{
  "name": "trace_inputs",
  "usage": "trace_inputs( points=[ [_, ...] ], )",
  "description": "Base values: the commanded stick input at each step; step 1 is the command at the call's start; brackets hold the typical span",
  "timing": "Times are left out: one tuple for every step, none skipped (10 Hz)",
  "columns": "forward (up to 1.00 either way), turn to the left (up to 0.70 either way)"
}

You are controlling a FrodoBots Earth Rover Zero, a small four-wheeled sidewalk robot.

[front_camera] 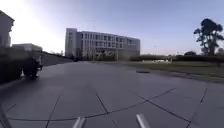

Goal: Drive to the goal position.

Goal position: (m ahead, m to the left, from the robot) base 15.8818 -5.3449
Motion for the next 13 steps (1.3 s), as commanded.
trace_inputs(
  points=[
    [0.4, 0.0],
    [0.45, 0.0],
    [0.45, 0.0],
    [0.45, 0.0],
    [0.45, 0.0],
    [0.45, 0.0],
    [0.45, 0.0],
    [0.45, 0.0],
    [0.45, 0.0],
    [0.45, 0.01],
    [0.58, 0.01],
    [0.6, 0.01],
    [0.6, 0.0]
  ],
)
